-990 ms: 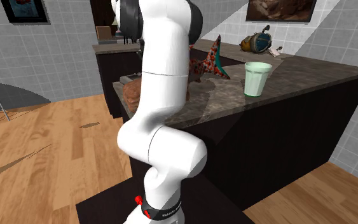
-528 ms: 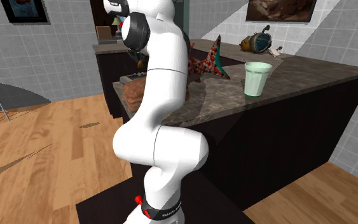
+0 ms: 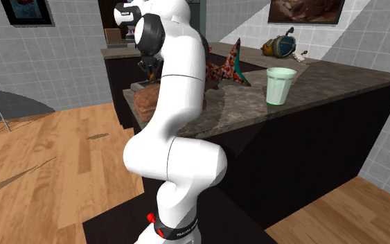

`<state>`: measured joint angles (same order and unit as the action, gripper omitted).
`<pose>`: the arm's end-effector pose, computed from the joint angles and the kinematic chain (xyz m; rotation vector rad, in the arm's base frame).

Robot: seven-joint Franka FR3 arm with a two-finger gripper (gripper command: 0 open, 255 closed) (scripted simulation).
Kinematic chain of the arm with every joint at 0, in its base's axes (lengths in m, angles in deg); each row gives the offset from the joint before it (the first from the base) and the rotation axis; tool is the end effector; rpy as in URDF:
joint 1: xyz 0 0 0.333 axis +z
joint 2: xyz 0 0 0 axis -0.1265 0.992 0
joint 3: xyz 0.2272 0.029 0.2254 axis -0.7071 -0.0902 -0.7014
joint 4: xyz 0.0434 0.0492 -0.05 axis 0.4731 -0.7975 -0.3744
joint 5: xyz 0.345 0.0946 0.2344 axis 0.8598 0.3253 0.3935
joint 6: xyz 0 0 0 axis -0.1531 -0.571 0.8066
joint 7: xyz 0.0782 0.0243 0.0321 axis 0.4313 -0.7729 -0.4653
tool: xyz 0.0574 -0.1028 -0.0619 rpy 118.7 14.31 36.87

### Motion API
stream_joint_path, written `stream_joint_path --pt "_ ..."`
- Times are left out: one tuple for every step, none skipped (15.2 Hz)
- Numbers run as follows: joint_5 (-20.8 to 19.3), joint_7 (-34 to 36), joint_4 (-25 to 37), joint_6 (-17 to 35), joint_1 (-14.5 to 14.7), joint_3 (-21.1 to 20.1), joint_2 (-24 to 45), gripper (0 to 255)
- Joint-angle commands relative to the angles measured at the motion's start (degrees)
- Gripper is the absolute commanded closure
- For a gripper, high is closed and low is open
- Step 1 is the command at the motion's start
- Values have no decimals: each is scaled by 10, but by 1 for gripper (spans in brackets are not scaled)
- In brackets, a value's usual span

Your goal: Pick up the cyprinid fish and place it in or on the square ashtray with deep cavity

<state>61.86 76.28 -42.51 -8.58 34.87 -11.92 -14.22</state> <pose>0.2305 0.6546 0.5033 2.7039 1.1306 -0.1117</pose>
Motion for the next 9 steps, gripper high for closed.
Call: stream_joint_path --pt "3 1 -25 19 -10 -1 -5 255" --pt "4 2 -35 28 -13 -1 -7 255" --pt "4 4 -46 37 -16 -2 -8 255" --pt "4 4 -46 37 -16 -2 -8 255" --pt "4 4 -46 37 -16 -2 -8 255" --pt "4 4 -46 37 -16 -2 -8 255" --pt "4 4 -46 37 -16 -2 -8 255" --pt "4 4 -46 37 -16 -2 -8 255" --pt "4 4 -46 37 -16 -2 -8 255"
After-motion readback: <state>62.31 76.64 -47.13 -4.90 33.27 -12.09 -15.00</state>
